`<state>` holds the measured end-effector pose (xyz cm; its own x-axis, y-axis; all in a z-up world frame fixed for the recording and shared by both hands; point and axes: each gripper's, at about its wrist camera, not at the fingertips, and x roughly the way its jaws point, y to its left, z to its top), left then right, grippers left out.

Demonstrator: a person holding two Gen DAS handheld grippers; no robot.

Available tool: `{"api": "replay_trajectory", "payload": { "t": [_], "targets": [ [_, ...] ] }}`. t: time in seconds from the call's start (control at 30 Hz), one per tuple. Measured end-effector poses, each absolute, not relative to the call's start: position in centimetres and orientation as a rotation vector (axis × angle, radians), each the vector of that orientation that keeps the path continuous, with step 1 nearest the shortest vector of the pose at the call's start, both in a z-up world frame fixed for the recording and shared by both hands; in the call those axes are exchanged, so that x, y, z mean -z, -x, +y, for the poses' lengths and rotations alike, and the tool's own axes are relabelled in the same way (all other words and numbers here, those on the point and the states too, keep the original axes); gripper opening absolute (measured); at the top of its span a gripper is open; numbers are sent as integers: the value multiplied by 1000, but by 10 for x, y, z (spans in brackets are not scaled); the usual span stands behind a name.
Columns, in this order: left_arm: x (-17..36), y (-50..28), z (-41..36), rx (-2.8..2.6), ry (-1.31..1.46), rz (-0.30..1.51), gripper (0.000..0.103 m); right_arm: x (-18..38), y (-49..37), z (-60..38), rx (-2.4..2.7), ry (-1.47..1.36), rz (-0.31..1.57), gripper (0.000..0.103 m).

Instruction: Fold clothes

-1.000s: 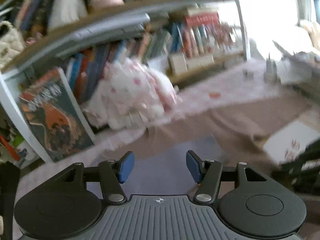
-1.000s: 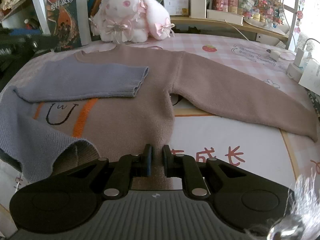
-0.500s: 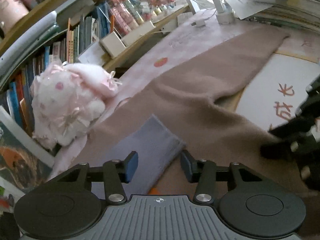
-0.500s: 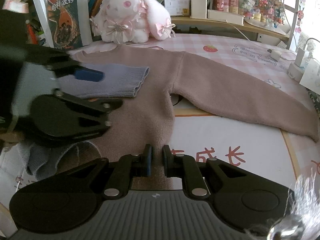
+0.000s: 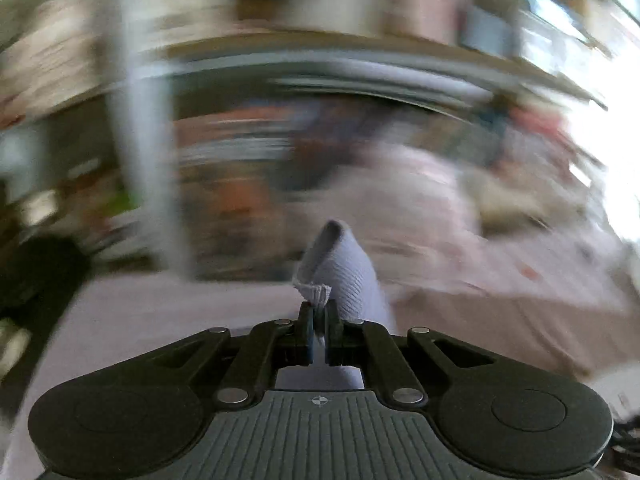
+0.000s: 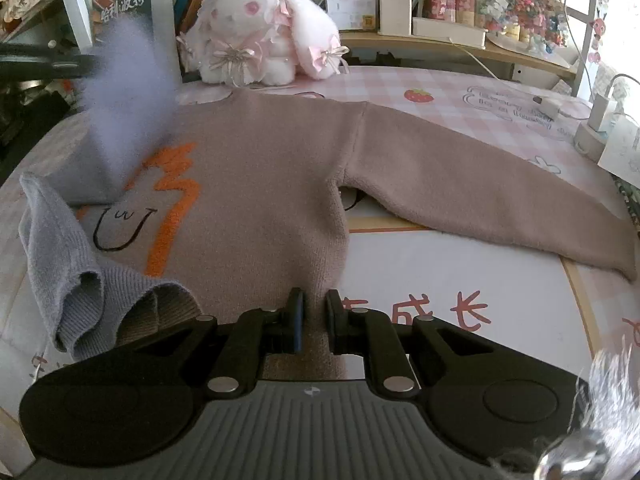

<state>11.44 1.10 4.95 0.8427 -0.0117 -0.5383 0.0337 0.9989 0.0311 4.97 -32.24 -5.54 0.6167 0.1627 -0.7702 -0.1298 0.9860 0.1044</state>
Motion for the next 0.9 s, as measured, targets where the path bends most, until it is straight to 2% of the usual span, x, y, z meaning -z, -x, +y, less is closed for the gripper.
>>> {"api": "replay_trajectory", "payload": {
  "t": [0.13,0.27,0.57,0.63,0.77,0.9],
  "targets": [
    [-50,-106,120,-235,41,595,4,55,-52,-322,-163,-39,901,12],
    [-28,-116,184,-355,32,671,4,54,-53,-318,-150,-19,907,12],
    [9,-140,236,-518,96,758,5,54,-56,-311,-121,12,928,11],
    [9,-140,243,-541,83,763,12,54,-56,-309,-114,23,929,11],
    [2,-137,249,-594,34,762,14,53,-56,-306,-106,41,933,11],
    [-20,-116,224,-538,20,689,15,53,-57,-306,-112,54,936,11]
  ]
}}
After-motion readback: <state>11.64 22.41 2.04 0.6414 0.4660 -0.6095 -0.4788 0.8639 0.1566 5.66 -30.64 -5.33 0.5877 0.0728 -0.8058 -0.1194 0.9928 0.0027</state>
